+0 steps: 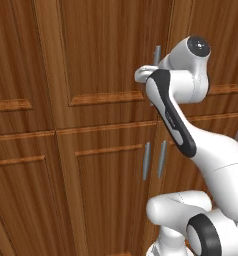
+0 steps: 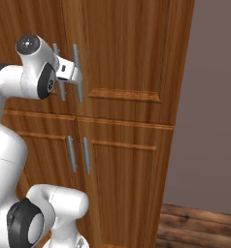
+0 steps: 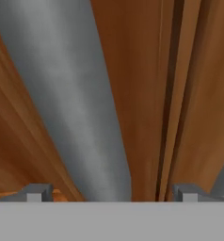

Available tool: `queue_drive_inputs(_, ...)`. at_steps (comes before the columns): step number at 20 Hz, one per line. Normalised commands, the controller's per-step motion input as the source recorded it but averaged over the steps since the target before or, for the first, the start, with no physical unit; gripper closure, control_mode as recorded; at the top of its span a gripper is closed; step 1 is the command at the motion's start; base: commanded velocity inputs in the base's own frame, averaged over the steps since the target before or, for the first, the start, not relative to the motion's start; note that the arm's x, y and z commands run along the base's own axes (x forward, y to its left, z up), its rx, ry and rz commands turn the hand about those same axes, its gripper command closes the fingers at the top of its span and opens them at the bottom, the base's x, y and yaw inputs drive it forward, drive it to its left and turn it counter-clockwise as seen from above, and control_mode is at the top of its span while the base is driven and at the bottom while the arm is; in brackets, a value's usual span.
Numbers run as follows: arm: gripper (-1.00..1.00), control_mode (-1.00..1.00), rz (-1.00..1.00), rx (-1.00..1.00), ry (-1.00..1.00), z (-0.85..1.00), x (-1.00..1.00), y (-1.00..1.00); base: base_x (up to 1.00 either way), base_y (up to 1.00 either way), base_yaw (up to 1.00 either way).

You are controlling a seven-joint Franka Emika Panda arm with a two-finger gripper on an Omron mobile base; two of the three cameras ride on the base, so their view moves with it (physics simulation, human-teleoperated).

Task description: Move the bowls from the cabinet to the plates on the dining table.

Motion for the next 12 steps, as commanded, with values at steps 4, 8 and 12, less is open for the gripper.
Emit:
queue_drive_inputs(4,-1.0,-1.0,0.0,0.0,0.0,-0.08,0.13,0.0,0.0,0.0,0.0)
queue_drive_inputs(8,-1.0,-1.0,0.0,0.0,0.0,-0.18,0.18,0.0,0.0,0.0,0.0)
queue_drive_inputs(12,-1.0,-1.0,0.0,0.0,0.0,-0.27,0.25,0.03,0.0,0.0,0.0)
